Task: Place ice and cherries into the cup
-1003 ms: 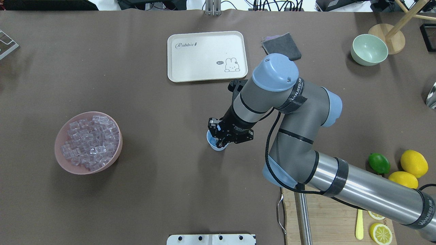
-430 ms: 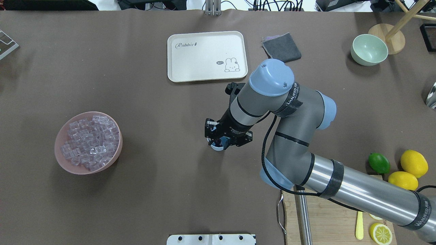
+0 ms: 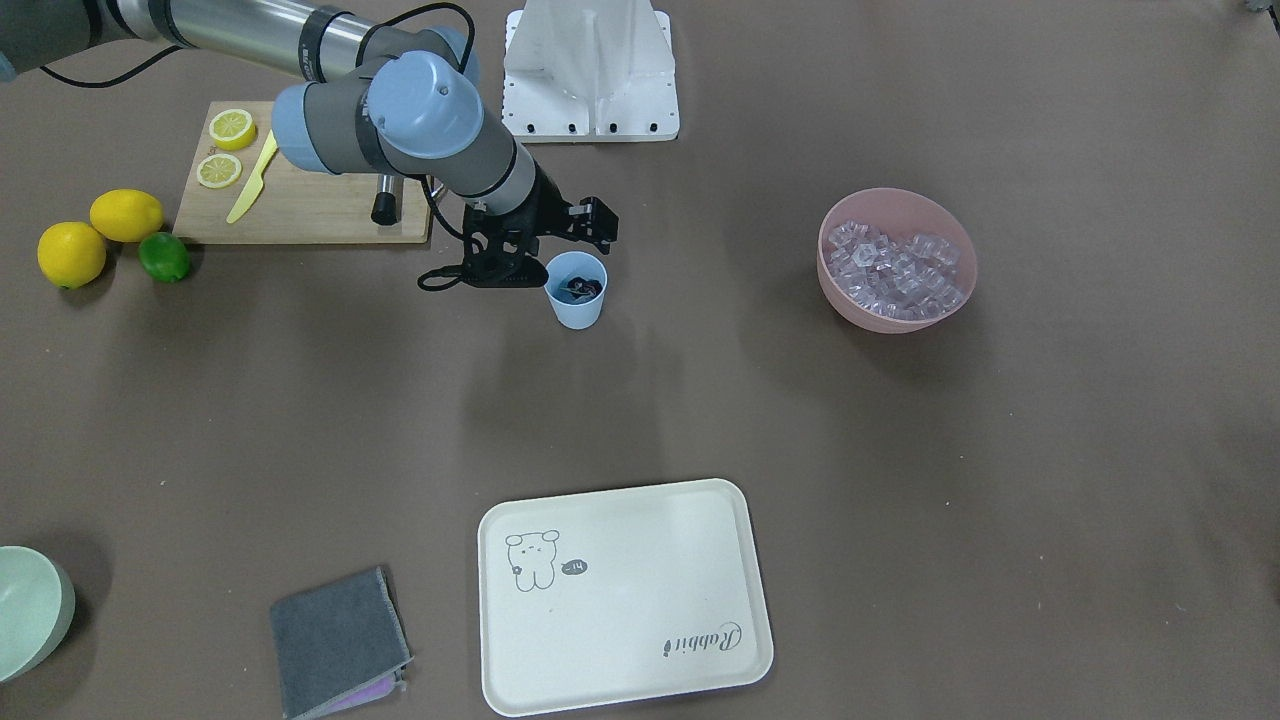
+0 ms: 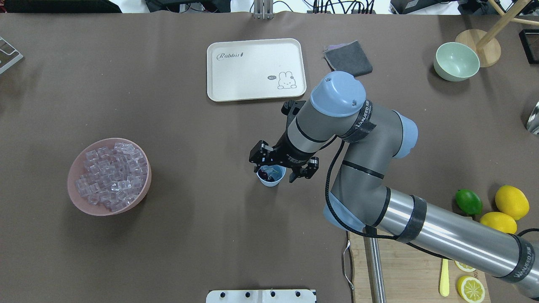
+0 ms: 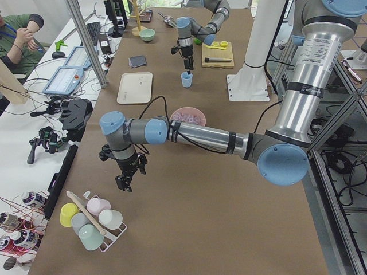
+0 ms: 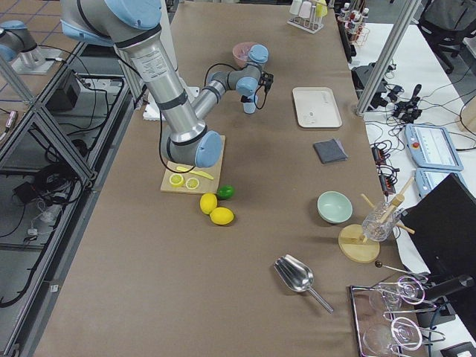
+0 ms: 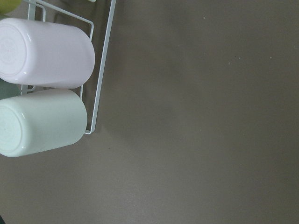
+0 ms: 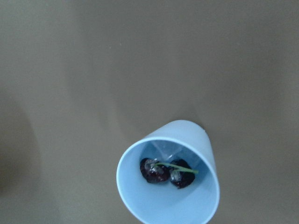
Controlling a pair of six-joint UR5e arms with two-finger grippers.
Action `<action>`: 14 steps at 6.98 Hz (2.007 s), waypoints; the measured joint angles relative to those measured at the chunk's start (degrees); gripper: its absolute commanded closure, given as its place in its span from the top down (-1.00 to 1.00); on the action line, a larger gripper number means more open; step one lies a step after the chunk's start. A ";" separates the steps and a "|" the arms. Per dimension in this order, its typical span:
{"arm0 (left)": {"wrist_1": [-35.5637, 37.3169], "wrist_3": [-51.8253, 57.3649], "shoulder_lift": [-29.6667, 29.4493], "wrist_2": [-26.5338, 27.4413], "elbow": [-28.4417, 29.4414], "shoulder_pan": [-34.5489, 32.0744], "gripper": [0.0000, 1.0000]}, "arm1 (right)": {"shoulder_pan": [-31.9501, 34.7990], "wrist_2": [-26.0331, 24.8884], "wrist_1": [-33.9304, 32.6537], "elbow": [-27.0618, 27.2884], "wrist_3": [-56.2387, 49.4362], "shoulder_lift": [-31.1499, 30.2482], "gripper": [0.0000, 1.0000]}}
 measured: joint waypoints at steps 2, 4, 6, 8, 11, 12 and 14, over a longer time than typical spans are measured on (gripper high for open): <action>0.01 -0.76 -0.32 -0.09 0.79 0.00 0.95 | 4.26 0.17 -0.45 -1.05 -6.61 -3.11 1.00; -0.05 -2.79 -0.80 -0.15 1.02 0.00 0.95 | 13.82 2.77 -0.65 -0.46 -17.26 -9.24 1.00; 0.02 -3.38 -1.45 -0.18 0.98 -0.16 0.95 | 26.56 8.63 -1.46 0.05 -32.93 -16.16 1.00; 0.17 -3.51 -1.72 -0.18 0.96 -0.52 0.95 | 35.83 9.62 -9.25 0.23 -52.06 -19.82 1.00; 0.88 -3.62 -1.44 -1.79 1.31 -2.89 0.95 | 45.45 1.28 -29.88 0.23 -82.00 -20.07 1.00; 1.20 -4.06 -1.15 -2.80 1.72 -4.53 0.95 | 48.42 -0.24 -33.25 -0.16 -86.77 -20.44 1.00; 2.03 -6.53 -1.12 -3.48 3.59 -7.51 0.95 | 53.36 -0.89 -36.62 -1.02 -89.94 -21.94 1.00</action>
